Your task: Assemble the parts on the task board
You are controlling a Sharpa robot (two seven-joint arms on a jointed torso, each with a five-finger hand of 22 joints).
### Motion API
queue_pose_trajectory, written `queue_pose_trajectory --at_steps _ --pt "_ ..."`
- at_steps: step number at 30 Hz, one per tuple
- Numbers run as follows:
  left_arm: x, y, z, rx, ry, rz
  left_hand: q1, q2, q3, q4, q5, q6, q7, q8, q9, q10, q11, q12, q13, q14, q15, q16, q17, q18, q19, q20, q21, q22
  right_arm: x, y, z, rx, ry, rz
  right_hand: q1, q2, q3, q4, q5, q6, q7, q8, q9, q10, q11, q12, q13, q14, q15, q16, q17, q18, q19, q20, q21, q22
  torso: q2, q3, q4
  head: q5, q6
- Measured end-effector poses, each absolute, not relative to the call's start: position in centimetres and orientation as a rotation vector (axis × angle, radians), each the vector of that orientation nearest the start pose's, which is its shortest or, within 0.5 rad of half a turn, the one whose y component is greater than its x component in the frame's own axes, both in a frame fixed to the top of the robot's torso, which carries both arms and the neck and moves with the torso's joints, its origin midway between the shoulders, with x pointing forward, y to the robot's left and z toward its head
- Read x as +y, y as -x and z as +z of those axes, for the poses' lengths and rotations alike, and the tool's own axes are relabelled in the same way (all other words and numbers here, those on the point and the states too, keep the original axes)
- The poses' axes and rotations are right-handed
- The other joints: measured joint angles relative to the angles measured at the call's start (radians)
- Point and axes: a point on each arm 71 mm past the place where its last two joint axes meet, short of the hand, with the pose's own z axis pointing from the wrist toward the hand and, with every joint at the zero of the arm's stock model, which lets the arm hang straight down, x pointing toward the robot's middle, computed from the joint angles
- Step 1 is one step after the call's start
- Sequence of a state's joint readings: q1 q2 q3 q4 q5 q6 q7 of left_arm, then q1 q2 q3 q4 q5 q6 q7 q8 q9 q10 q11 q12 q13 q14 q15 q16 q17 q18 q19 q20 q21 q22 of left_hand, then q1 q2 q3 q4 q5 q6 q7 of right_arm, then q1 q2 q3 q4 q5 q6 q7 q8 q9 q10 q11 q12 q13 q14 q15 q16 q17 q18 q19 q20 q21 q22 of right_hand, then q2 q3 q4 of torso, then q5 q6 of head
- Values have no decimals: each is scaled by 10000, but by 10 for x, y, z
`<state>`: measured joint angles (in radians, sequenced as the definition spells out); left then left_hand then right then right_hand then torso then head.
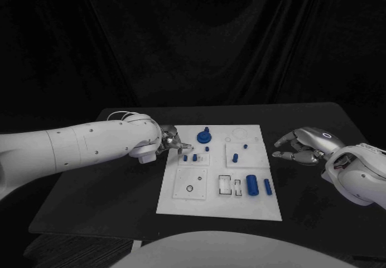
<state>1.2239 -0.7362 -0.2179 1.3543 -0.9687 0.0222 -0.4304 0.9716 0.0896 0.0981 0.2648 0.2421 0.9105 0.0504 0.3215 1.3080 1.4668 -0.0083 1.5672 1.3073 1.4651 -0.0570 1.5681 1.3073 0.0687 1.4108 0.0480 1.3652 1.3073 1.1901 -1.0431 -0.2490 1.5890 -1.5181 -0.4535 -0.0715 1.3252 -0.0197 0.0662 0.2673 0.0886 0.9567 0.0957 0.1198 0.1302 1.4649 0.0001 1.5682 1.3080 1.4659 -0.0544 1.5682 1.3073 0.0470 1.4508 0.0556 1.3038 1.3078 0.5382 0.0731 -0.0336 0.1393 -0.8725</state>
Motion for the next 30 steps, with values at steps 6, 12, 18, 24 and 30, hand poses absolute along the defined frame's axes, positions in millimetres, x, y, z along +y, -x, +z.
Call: queue_pose_trajectory --at_steps 6,12,18,24,30 --pt "215 -498 -241 21925 1959 -4412 581 -219 -244 -105 -427 -326 105 -300 -82 0 0 0 0 0 0 0 0 1 44 44 0 0 -284 -430 -243 17072 1763 5065 0 0 0 0 0 121 -1 0 11 0 0 0 -1 0 0 0 0 0 0 0 0 -1 25 2 11 -41 0" --pt "200 -506 -226 20554 -212 -4804 2046 -323 -72 -698 -824 -999 502 -1343 -878 -8 335 -104 0 8 314 0 0 2 -391 353 -517 -1 -284 -430 -241 16760 1831 5257 40 40 0 0 237 298 -58 0 50 0 0 0 -1 0 0 0 0 0 0 0 139 -2 60 6 24 -28 0" --pt "181 -512 -229 19303 -2410 -5986 4348 -517 1496 -2433 -798 -1408 802 -2141 -1748 -2320 730 -2136 7 -1633 785 -965 -55 161 -2067 702 -1811 8 -284 -430 -240 16531 1925 5405 40 40 0 0 344 381 -47 0 59 0 0 0 -2 0 0 -260 0 0 -30 -30 -84 -2 120 -26 41 -48 0" --pt "170 -510 -242 18566 -3852 -7041 4360 -1258 2839 -2409 -1492 -1523 861 -2600 -3984 -8114 1008 -9152 -4240 -4098 1008 -2457 -2586 160 -1923 951 -1205 7 -286 -428 -240 16432 1966 5498 94 93 0 0 503 421 -82 0 58 0 0 0 -2 -4 -54 -650 0 -1 -55 -55 -260 -3 158 -61 54 -23 0" --pt "162 -508 -249 17617 -5182 -7652 4378 -1882 3305 -2335 -1728 -1039 447 -2636 -7065 -6668 628 -12191 -8042 -363 586 -850 -109 -163 220 703 670 6 -289 -423 -243 16432 1987 5605 94 94 0 0 578 509 -100 0 57 0 0 -66 -3 10 -65 -650 0 -1 -55 -55 -180 -3 158 -74 60 -29 0"
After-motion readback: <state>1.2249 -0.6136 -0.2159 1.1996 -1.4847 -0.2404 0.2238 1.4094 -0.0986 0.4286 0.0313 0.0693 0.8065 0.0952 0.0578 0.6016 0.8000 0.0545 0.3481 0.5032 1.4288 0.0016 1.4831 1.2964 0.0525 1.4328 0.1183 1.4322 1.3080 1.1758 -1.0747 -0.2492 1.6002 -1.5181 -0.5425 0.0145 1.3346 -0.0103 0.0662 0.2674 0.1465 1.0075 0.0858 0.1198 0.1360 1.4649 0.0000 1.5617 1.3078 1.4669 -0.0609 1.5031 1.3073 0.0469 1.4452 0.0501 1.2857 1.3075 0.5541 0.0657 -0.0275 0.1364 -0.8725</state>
